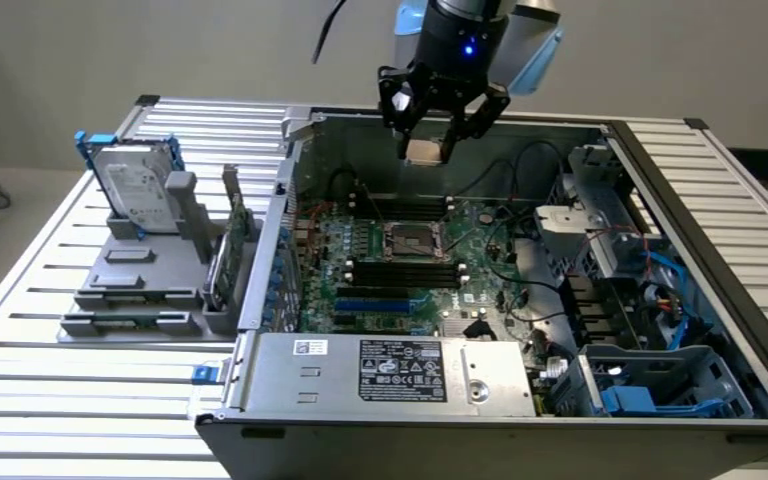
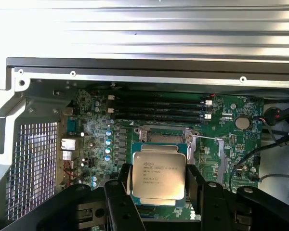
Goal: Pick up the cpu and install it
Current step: 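Place the cpu into insertion slot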
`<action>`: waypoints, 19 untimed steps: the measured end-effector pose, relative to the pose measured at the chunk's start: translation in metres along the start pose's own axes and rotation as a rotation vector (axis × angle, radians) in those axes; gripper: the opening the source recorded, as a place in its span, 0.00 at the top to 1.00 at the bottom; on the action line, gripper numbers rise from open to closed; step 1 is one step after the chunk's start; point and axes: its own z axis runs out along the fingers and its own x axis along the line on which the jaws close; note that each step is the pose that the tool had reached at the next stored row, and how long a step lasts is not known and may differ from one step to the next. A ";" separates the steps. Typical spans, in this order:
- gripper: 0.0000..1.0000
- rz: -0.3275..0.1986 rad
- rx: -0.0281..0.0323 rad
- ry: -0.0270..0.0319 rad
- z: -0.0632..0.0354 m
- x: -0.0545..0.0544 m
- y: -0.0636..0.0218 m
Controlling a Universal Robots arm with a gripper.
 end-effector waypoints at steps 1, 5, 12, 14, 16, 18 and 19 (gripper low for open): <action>0.45 0.000 0.0000 0.0000 0.0000 0.000 0.0000; 0.45 0.000 0.0000 0.0000 0.0000 0.000 0.0000; 0.45 0.000 0.0000 0.0001 0.0000 0.000 0.0000; 0.45 0.000 0.0000 0.0000 0.0000 0.000 0.0000; 0.45 0.000 0.0000 0.0000 0.0000 0.000 0.0000; 0.45 0.000 0.0000 0.0000 0.0000 0.000 0.0000; 0.45 0.000 0.0000 0.0000 0.0000 0.000 0.0000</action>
